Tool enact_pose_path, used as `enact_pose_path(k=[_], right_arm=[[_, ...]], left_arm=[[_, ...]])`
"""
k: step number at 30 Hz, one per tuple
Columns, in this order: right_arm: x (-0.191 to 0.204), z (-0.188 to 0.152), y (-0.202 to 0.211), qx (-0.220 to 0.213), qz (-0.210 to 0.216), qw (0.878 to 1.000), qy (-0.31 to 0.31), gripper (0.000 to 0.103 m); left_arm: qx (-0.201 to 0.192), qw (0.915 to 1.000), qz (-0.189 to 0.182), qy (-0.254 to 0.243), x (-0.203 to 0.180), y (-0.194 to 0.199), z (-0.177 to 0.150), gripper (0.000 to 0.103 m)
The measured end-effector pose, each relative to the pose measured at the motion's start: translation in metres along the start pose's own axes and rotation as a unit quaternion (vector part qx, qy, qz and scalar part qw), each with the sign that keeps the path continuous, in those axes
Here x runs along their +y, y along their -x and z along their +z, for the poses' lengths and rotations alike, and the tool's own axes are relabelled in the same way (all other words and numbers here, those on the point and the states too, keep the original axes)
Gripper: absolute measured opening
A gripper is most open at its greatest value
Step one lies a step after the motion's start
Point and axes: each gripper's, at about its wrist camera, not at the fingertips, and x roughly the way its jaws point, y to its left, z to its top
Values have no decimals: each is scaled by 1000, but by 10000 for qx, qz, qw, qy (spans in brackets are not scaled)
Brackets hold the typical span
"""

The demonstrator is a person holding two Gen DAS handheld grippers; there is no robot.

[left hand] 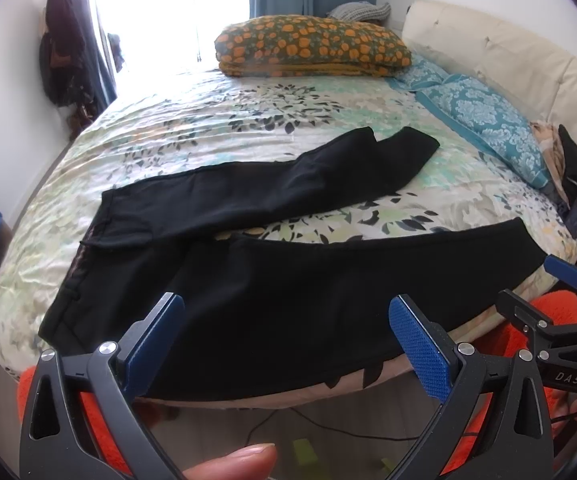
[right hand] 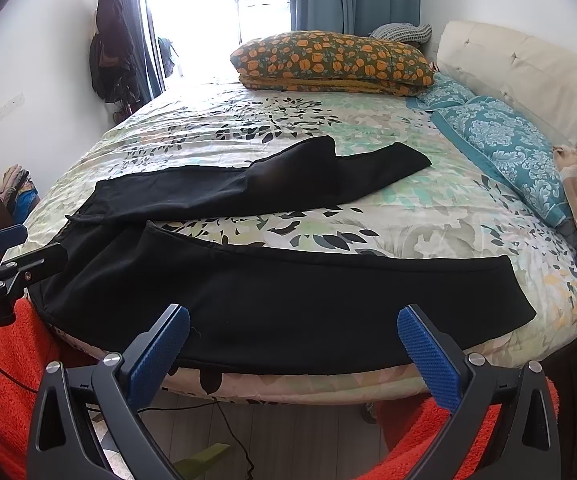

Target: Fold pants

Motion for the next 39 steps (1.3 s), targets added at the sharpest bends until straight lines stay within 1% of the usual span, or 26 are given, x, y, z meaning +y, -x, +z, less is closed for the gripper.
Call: enact_pose_path(k=[3, 26, 39], right_arm=[[1, 0, -1, 12, 1, 10000, 11, 103], [6, -1, -1, 35, 48, 9999, 82, 103], [3, 0, -6, 83, 79, 9999, 23, 103]], left_arm=[[27, 10000, -44, 21, 0, -1, -1, 102], [1, 10000, -40, 40, -1, 0, -4, 102], [22, 10000, -40, 81, 0, -5, -2, 102]])
